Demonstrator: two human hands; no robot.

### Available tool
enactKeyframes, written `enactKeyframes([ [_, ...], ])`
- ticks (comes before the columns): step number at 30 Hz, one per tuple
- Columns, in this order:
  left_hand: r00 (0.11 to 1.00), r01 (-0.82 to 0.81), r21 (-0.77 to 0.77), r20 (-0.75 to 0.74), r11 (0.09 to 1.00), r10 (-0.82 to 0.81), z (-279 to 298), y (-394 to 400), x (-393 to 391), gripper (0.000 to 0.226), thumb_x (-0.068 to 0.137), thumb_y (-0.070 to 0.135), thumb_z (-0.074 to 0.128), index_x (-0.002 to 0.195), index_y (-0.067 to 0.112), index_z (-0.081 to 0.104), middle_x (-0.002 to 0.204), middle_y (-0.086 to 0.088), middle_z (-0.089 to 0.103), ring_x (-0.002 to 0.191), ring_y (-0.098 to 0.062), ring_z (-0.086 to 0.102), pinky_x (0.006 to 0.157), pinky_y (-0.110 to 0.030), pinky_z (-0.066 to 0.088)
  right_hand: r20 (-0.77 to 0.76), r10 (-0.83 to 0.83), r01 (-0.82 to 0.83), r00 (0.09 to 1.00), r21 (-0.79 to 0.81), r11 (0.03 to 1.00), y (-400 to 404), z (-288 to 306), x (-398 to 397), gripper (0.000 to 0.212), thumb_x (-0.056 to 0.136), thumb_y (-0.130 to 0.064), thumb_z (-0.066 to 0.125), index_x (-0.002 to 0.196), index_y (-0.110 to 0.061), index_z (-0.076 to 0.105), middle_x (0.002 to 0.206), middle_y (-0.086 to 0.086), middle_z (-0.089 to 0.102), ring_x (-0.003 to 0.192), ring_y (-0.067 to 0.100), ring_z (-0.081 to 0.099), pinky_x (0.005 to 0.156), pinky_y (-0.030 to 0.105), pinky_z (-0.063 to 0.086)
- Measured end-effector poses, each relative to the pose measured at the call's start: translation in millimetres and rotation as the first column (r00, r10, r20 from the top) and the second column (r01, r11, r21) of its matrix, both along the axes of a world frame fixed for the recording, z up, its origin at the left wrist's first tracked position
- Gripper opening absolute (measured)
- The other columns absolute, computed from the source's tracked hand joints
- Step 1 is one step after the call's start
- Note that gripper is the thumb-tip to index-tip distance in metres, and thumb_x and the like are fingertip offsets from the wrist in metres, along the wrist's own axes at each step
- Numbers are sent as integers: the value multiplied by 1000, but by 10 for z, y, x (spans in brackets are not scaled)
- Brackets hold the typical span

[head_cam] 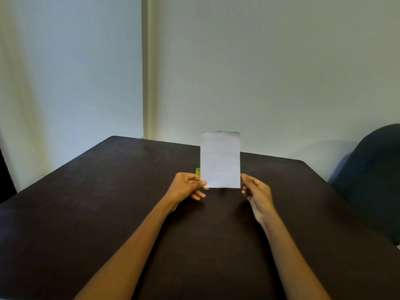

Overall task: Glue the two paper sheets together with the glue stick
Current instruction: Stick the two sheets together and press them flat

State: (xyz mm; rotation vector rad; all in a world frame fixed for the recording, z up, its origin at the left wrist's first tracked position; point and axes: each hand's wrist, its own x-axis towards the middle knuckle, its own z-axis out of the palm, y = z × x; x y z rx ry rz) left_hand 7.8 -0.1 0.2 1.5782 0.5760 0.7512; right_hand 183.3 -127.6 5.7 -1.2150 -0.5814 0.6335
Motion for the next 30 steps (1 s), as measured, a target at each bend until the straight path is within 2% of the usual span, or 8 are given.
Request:
enactKeyframes([
  [3,999,13,41,-40,999,-11,-18,1,10,8,86,15,64,91,10,68,82,-5,74,62,-15,70,52,-20,55,14,34,-34,999,38,999,-15,-19,33,18,84,-29,67,96,-17,73,73,-4,64,65,4,56,60,19,49],
  [6,999,12,56,-47,998,-10,-29,-17,25,15,86,16,65,97,6,67,83,-6,73,61,-13,69,52,-21,55,138,150,-143,979,-60,988,24,-26,-57,23,79,-37,70,97,-23,71,90,-8,74,76,8,65,62,22,50],
  [9,1000,-12,49,2,999,12,-10,-44,26,13,87,20,63,96,10,66,82,-5,72,64,-14,69,51,-23,55,243,159,-122,957,-158,980,44,-56,-94,16,81,-30,71,94,-20,73,93,-6,75,67,11,54,53,21,41],
  [14,982,58,-120,185,991,-35,15,-200,162,20,84,26,67,101,15,66,93,-2,75,80,-20,72,56,-27,57,-22,111,-109,994,91,990,107,-46,-163,12,82,-19,69,93,-13,71,86,-4,71,59,5,47,47,16,39],
  [18,989,61,-84,137,995,-49,-50,-244,204,13,84,17,68,96,15,69,87,-4,76,75,-18,72,57,-25,57,165,220,-217,961,-37,976,130,-66,-324,14,81,-23,71,90,-12,70,75,-2,68,52,6,48,48,18,41],
  [20,992,59,-88,118,994,-48,-56,-219,191,11,85,15,67,95,10,69,82,-4,75,71,-18,72,55,-24,56,205,191,-176,960,-87,980,135,-62,-317,10,81,-24,72,82,-14,71,65,-4,63,49,6,43,47,18,37],
  [26,987,150,-69,-53,986,-153,-35,-176,195,3,84,14,68,86,12,68,76,-2,75,68,-19,72,50,-21,55,-82,-102,109,991,81,991,23,1,-3,12,80,-26,73,81,-15,71,55,-11,58,46,3,40,45,17,36],
  [30,990,131,-79,-47,988,-135,-47,-150,198,7,83,14,68,89,11,69,79,-3,75,68,-21,72,50,-23,56,7,24,-25,1000,9,1000,39,-29,-77,15,78,-28,74,85,-15,71,60,-5,63,48,4,50,47,20,39],
])
